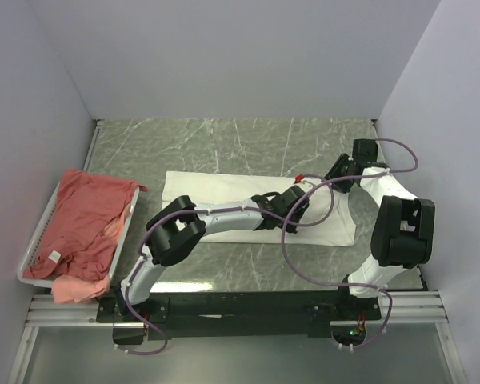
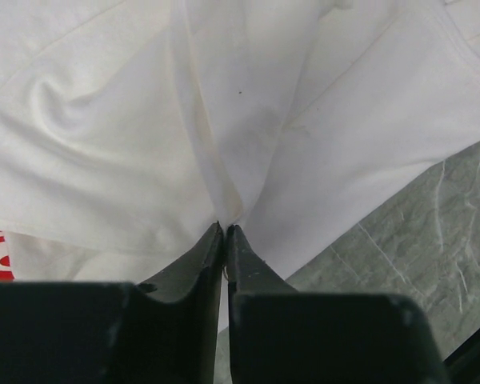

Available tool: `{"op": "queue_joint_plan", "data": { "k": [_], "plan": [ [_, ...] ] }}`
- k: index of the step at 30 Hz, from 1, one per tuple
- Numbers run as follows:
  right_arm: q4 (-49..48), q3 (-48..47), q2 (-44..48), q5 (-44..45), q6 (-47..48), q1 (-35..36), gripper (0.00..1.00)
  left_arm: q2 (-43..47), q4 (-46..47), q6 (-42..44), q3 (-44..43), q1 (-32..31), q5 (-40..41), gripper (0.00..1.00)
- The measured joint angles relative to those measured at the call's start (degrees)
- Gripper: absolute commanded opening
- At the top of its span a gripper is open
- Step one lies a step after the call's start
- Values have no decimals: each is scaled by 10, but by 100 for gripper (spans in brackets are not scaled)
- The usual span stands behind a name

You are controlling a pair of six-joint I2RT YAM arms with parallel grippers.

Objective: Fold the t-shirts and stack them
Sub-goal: Fold the tshirt

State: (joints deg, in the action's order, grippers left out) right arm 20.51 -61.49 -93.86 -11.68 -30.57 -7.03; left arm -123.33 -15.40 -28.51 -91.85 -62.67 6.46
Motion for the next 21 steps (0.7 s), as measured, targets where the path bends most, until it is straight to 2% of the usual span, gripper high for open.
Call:
{"op": "queue_joint_plan", "data": {
  "k": [5, 12, 21],
  "plan": [
    [-12, 17, -4, 1, 1, 0, 47, 1, 14, -12, 14, 2, 10, 3],
    [-22, 50, -3, 12, 4, 4, 49, 26, 38, -41, 60, 29, 0, 1],
    [-41, 73, -1, 16, 5, 11, 49, 40, 48, -54, 73, 51, -19, 1]
  ]
}}
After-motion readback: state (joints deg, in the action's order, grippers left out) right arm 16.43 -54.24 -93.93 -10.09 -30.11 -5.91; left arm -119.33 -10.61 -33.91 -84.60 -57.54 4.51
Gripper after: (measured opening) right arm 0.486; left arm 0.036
